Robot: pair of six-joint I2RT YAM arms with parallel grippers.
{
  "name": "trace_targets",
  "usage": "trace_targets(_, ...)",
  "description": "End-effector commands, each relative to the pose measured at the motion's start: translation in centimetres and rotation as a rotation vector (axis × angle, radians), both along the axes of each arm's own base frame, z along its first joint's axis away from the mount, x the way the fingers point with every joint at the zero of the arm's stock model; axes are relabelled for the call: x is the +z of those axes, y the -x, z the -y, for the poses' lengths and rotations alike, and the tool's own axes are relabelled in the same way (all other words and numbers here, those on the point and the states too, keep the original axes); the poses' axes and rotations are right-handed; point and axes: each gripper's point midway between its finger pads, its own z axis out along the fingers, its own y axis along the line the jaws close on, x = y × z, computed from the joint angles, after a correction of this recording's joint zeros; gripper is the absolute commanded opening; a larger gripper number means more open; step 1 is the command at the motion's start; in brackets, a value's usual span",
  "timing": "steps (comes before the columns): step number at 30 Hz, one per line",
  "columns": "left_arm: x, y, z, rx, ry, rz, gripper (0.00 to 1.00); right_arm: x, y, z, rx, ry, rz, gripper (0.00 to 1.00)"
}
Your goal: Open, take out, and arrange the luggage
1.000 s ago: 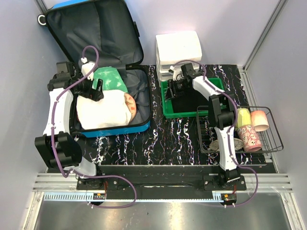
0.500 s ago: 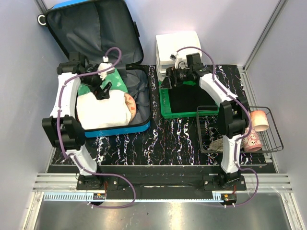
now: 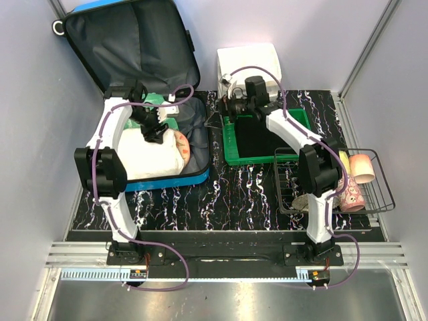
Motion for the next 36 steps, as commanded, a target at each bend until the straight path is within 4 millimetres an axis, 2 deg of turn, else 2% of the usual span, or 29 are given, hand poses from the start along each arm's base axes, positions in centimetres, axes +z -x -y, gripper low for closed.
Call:
trace_targets(1, 4.1, 3.4, 0.7, -0.087, 0.024, 0.099, 0.52, 2.7, 0.8, -3.7, 0.081, -0.106, 0.202, 1.00)
trace_targets(2, 3.4, 4.5, 0.6, -0.101, 0.021, 0.087, 0.41, 2.6, 1.5, -4.7, 0.102, -0.116, 0.217, 1.00)
trace_targets(3, 4.7, 5.3, 0.6, -0.107, 0.018, 0.138, 0.36, 2.5, 2.0, -5.3, 0.116, -0.124, 0.228, 1.00)
trace_targets(4, 4.8, 5.7, 0.5, -0.110, 0.014, 0.152, 0.25, 2.9, 2.2, -6.1, 0.128, -0.145, 0.270, 1.00)
trace_targets(5, 4.2, 6.5, 0.4, -0.120, 0.009, 0.142, 0.09, 2.8, 2.4, -6.7, 0.139, -0.151, 0.287, 1.00)
trace_targets(6, 4.7, 7.1, 0.3, -0.118, 0.000, 0.157, 0.00, 2.6, 3.3, -7.9, 0.160, -0.158, 0.296, 1.00)
trace_targets(8, 4.5, 7.8, 0.1, -0.104, -0.007, 0.148, 0.00, 3.0, 3.9, -9.1, 0.178, -0.192, 0.353, 1.00)
trace_targets(9, 4.6, 7.9, 0.0, -0.096, -0.010, 0.151, 0.00, 2.6, 5.0, -10.1, 0.202, -0.201, 0.359, 1.00)
trace_targets(10, 5.0, 7.9, 0.0, -0.091, -0.009, 0.175, 0.00, 3.3, 5.3, -10.6, 0.212, -0.231, 0.404, 1.00)
trace_targets(12, 4.8, 8.1, 0.0, -0.074, -0.003, 0.173, 0.00, 2.6, 6.5, -11.6, 0.231, -0.245, 0.424, 1.00)
trace_targets(13, 4.9, 8.0, 0.1, -0.071, 0.001, 0.184, 0.00, 3.0, 7.7, -12.8, 0.258, -0.273, 0.463, 1.00)
trace_targets(15, 4.9, 8.0, 0.1, -0.058, 0.008, 0.183, 0.00, 2.3, 8.8, -13.8, 0.295, -0.271, 0.511, 1.00)
trace_targets(16, 5.0, 8.0, 0.2, -0.057, 0.010, 0.185, 0.00, 1.9, 10.1, -14.9, 0.327, -0.275, 0.520, 1.00)
trace_targets(19, 5.0, 8.0, 0.2, -0.053, 0.011, 0.186, 0.00, 0.2, 11.1, -16.4, 0.364, -0.273, 0.545, 1.00)
trace_targets(20, 4.9, 8.0, 0.2, -0.053, 0.009, 0.188, 0.00, -1.0, 11.9, -17.2, 0.383, -0.269, 0.538, 1.00)
trace_targets(23, 5.0, 7.9, 0.0, -0.056, 0.001, 0.201, 0.00, -2.8, 12.7, -18.3, 0.406, -0.260, 0.551, 1.00)
trace_targets(26, 5.4, 7.6, 0.0, -0.059, 0.000, 0.218, 0.00, -4.6, 12.6, -18.7, 0.399, -0.224, 0.560, 1.00)
trace_targets(29, 5.8, 7.6, 0.1, -0.065, 0.003, 0.231, 0.00, -5.8, 11.8, -18.8, 0.354, -0.202, 0.533, 1.00)
trace_targets(32, 6.2, 7.3, 0.0, -0.056, 0.004, 0.244, 0.00, -5.9, 11.9, -19.0, 0.346, -0.209, 0.494, 1.00)
trace_targets(36, 7.4, 5.4, -0.1, 0.038, 0.064, 0.266, 0.00, -4.3, 12.1, -19.8, 0.361, -0.260, 0.431, 0.76)
